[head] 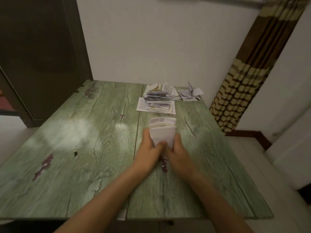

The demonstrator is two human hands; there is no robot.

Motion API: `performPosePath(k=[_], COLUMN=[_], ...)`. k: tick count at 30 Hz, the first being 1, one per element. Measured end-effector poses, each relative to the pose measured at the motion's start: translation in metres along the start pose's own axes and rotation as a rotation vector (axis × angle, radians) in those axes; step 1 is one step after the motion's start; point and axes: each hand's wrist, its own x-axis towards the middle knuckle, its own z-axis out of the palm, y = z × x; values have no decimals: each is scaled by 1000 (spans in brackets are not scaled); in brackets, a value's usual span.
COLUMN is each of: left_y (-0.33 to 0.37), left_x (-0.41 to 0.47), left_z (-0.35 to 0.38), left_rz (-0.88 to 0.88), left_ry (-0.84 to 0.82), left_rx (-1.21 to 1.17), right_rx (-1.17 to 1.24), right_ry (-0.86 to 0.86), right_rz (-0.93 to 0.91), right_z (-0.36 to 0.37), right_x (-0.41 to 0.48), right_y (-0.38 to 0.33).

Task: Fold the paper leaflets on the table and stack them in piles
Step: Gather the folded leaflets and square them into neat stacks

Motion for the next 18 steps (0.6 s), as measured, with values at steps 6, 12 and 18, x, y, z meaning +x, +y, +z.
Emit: performPosePath(k=[6,12,18], left_y=[-9,-2,2], left_x=[1,-1,-6], left_z=[2,0,3], left_rz=[39,-180,-291], left_ry=[50,200,302], left_rx=[110,-168,-394], right_rx=[-11,96,176], right_ry=[90,123,236], right_rz=[6,87,119], right_z=[7,-19,-12], right_x=[0,9,9], right_y=[1,-11,-18])
